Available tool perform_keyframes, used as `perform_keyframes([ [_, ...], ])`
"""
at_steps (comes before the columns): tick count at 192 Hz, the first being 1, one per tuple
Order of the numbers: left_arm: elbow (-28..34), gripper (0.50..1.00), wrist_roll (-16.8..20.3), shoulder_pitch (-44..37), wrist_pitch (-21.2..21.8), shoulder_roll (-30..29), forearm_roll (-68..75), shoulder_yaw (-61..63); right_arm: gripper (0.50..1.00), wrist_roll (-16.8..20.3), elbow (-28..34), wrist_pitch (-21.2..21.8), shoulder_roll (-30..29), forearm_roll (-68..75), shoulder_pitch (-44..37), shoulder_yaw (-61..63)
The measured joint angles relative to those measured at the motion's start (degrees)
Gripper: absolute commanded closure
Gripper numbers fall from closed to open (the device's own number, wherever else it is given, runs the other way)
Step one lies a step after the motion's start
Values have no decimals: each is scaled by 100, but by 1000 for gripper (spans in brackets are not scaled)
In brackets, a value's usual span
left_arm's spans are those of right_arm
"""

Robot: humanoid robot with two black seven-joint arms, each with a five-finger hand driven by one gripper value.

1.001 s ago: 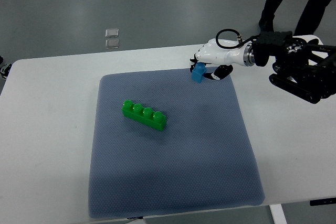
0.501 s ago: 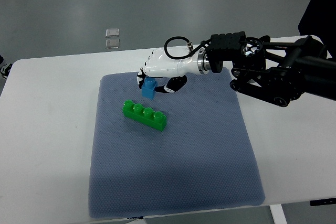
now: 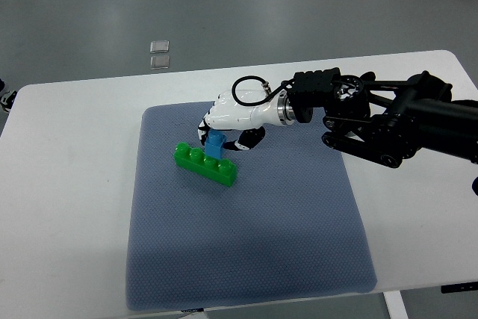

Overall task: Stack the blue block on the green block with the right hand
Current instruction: 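Lower the blue block onto the green block's studs and press down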

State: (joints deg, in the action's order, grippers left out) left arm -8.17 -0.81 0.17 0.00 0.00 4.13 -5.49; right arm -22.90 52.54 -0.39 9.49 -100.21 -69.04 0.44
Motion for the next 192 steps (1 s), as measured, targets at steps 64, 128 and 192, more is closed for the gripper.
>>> perform_keyframes([
  [64,0,500,0,0,0,0,0,2,938,15,-16,15,-26,-28,9,-9],
  [128,0,500,0,0,0,0,0,3,938,24,-103,15,-156,-98,10,-17],
  [192,0,500,0,0,0,0,0,0,938,31,-131,13,-185,-104,29,-27],
])
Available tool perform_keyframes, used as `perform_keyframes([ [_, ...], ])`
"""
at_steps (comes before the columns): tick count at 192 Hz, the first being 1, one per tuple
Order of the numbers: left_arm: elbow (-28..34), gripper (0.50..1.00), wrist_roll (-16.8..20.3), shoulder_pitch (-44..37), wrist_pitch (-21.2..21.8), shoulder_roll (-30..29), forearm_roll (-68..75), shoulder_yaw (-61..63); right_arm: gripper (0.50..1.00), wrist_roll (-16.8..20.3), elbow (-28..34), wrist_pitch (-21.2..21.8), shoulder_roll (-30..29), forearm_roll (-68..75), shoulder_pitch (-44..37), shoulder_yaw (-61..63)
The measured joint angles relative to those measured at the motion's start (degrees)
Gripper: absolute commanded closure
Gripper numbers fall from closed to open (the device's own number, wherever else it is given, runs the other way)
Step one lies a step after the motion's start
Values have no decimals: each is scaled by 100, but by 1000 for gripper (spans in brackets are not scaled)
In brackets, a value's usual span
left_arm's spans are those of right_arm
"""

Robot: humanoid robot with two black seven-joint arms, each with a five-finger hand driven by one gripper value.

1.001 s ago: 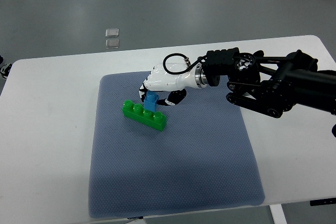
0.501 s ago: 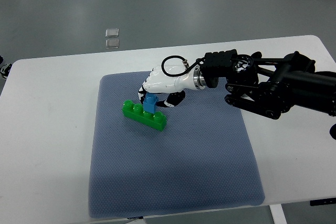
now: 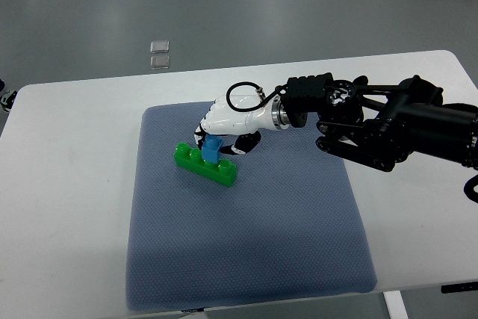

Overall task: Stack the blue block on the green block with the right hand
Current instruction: 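Lower the blue block onto the green block's studs and press down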

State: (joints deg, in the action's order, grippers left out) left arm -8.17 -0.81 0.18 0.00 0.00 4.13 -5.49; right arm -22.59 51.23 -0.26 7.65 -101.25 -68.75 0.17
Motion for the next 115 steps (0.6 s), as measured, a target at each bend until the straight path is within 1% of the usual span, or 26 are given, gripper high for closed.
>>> perform_keyframes([
  [115,0,500,2,0,0,0,0,1,938,-9,19,-27,-116,-6,7,-141],
])
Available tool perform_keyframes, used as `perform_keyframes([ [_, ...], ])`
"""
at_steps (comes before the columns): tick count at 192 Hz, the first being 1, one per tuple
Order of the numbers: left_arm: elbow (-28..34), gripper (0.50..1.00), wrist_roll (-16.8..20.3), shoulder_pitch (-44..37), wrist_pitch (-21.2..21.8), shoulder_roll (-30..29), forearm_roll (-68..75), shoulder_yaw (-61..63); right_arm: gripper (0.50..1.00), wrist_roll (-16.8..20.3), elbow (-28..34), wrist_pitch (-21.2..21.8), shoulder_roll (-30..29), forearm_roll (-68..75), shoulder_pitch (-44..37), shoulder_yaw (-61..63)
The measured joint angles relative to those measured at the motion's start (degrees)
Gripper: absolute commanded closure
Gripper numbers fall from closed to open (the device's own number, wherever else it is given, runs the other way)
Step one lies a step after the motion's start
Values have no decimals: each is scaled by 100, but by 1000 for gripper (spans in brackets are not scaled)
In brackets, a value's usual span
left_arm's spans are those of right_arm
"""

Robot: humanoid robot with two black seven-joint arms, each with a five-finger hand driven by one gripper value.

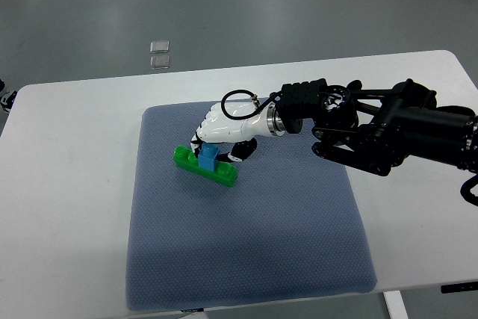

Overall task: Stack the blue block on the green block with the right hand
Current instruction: 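Lower the blue block onto the green block's studs and press down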

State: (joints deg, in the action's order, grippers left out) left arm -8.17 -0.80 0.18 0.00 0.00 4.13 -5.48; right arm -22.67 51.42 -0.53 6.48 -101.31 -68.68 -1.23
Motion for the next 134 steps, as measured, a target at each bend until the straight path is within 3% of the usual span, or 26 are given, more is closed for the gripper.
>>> perform_keyframes([
  [134,0,500,0,0,0,0,0,0,938,2,-205,-87,11,-203,75,-8],
])
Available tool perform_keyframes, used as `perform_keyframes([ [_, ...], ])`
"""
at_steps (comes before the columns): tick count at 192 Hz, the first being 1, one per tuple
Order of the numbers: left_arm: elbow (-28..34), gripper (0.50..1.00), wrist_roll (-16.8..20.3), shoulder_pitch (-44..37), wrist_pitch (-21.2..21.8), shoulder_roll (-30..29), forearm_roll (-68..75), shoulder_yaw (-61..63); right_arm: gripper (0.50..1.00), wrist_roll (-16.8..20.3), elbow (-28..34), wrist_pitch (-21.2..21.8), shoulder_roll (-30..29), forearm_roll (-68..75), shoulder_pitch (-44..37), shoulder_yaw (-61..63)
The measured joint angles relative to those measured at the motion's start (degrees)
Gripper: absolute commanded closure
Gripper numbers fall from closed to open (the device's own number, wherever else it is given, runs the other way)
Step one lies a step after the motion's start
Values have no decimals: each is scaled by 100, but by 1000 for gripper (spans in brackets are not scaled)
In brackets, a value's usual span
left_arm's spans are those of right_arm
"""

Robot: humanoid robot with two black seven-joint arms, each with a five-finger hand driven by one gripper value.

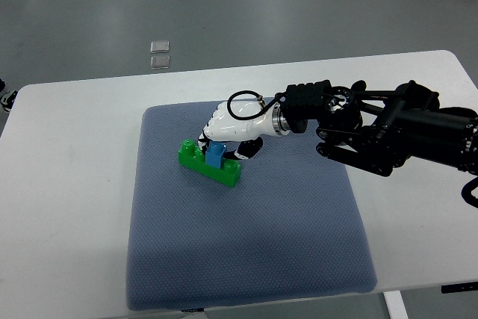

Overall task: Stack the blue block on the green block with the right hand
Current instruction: 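Lower the blue block onto the green block's studs and press down, then open the right hand to release the blue block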

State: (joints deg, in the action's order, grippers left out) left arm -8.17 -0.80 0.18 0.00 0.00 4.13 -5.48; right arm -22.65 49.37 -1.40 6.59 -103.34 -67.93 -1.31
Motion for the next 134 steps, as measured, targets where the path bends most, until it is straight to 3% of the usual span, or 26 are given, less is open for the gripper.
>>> perform_keyframes([
  [91,0,500,0,0,0,0,0,-1,928,6,-7,-42,-17,-43,55,-1],
  [104,0,500,0,0,0,0,0,-1,875,6,-6,-42,-13,-42,51,-1],
  [116,0,500,0,0,0,0,0,-1,785,6,-5,-43,-10,-30,41,0],
  [134,0,500,0,0,0,0,0,-1,746,0,0,-43,-6,-8,33,5],
])
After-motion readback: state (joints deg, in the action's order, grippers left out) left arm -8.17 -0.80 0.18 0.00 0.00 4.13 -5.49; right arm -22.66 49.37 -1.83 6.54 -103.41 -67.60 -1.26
